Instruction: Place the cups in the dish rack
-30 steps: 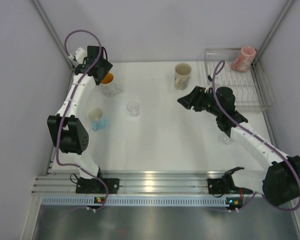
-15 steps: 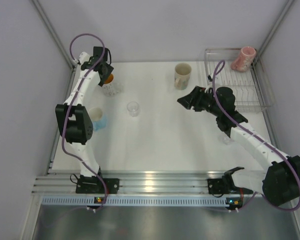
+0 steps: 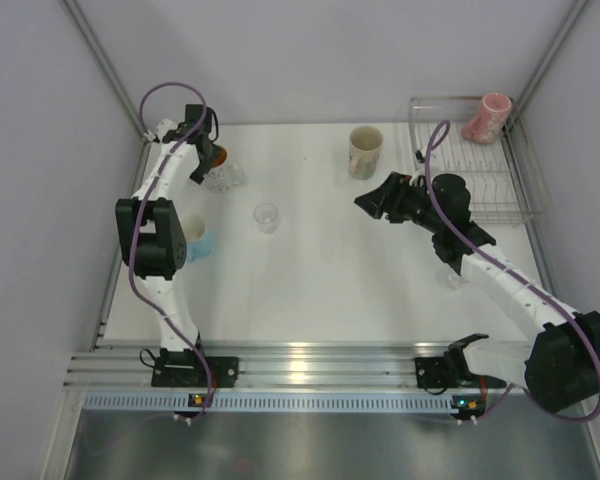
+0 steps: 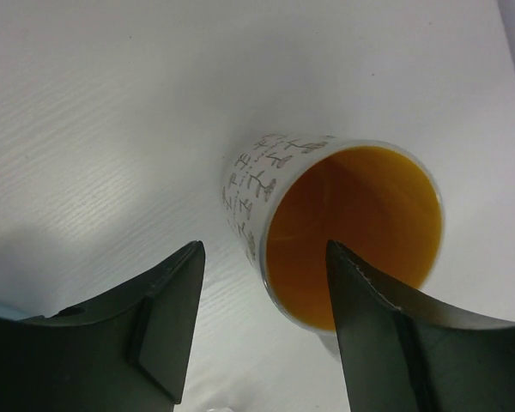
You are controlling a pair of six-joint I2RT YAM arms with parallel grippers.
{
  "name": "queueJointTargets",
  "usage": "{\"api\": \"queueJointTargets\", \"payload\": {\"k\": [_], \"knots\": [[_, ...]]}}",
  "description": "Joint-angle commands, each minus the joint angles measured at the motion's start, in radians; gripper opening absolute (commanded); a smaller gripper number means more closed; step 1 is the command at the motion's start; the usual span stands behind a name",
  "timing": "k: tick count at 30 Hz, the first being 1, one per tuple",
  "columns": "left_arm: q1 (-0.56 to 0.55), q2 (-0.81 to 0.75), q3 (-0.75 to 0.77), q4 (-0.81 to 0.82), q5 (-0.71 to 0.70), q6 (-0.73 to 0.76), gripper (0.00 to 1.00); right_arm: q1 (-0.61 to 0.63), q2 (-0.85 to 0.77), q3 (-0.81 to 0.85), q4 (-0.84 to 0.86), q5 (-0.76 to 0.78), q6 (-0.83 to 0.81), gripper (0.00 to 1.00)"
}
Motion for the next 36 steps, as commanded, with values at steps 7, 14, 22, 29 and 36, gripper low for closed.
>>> {"api": "queueJointTargets", "payload": {"k": [7, 14, 22, 29, 36], "knots": [[0.016, 0.096, 0.039, -0.014, 0.018, 0.029, 0.55, 0.009, -0.034, 0.015, 0.032, 0.011, -0.007, 0.66], [0.021, 0.090, 0.035, -0.014, -0.013, 0.054, 0.10, 0.009, -0.026, 0.015, 0.035, 0.011, -0.007, 0.66], [0.021, -0.020, 0.035, -0.010, -0.048, 0.138, 0.00, 0.007, -0.009, 0.032, 0.011, -0.015, -0.052, 0.68], [0.021, -0.281, -0.135, 0.250, 0.177, 0.300, 0.00, 0.009, -0.024, 0.025, 0.052, -0.113, -0.069, 0.70], [0.021, -0.572, -0.440, 0.752, 0.695, 0.344, 0.00, 0.007, -0.050, 0.022, 0.107, -0.193, -0.004, 0.83]]}}
